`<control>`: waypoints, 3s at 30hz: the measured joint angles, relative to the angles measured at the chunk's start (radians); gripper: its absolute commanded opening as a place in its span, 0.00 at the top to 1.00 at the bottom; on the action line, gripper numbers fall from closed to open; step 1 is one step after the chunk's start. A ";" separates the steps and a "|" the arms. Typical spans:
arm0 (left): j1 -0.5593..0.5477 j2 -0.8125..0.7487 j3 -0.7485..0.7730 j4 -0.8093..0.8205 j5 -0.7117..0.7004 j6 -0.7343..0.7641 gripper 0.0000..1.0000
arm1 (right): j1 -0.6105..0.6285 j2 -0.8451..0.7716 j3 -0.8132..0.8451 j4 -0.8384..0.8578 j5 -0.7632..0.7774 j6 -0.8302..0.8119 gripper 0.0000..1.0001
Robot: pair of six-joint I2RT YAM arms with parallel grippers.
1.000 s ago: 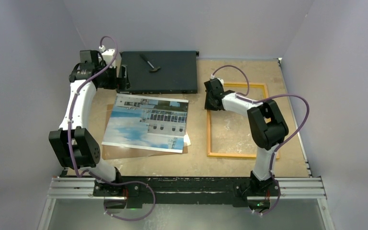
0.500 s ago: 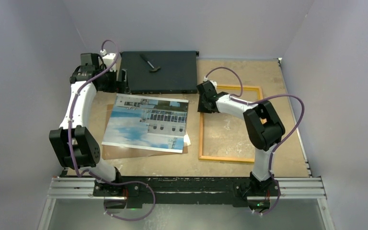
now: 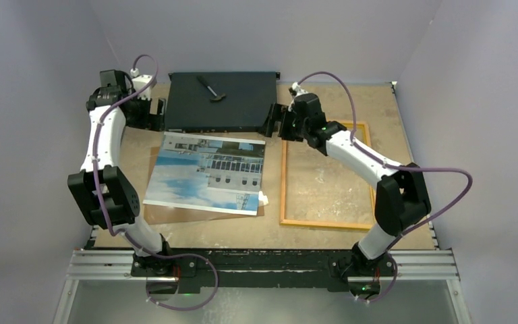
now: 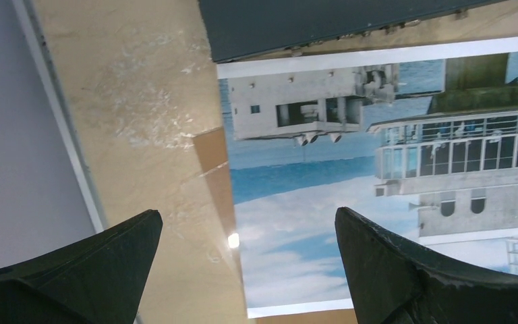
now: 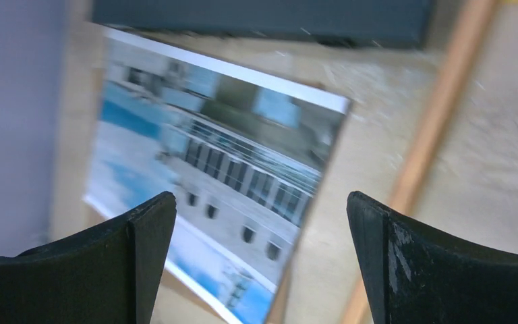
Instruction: Put the photo into the frame
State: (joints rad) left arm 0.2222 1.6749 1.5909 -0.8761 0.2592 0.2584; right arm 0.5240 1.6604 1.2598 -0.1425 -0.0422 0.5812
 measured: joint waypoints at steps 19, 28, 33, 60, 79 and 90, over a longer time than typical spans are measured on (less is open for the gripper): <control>0.183 -0.016 -0.310 0.077 -0.035 0.195 0.16 | 0.307 0.147 0.128 -0.121 0.137 0.010 0.01; 0.190 -0.047 -0.541 0.245 -0.163 0.263 0.18 | 0.362 0.212 -0.041 -0.104 0.142 0.083 0.03; 0.190 -0.051 -0.605 0.340 -0.192 0.277 0.19 | 0.358 0.197 -0.074 -0.072 0.161 0.110 0.02; 0.136 -0.074 -0.719 0.504 -0.105 0.275 0.75 | 0.240 0.097 -0.270 0.177 -0.196 0.221 0.04; 0.136 -0.082 -0.735 0.529 -0.090 0.276 0.81 | 0.199 -0.065 -0.352 0.417 -0.409 0.317 0.15; 0.136 -0.074 -0.718 0.506 -0.082 0.272 0.82 | 0.193 0.050 -0.427 0.582 -0.561 0.346 0.41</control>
State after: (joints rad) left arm 0.3584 1.6009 0.8726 -0.3702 0.1772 0.5308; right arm 0.7174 1.7107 0.8326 0.4393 -0.6033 0.9268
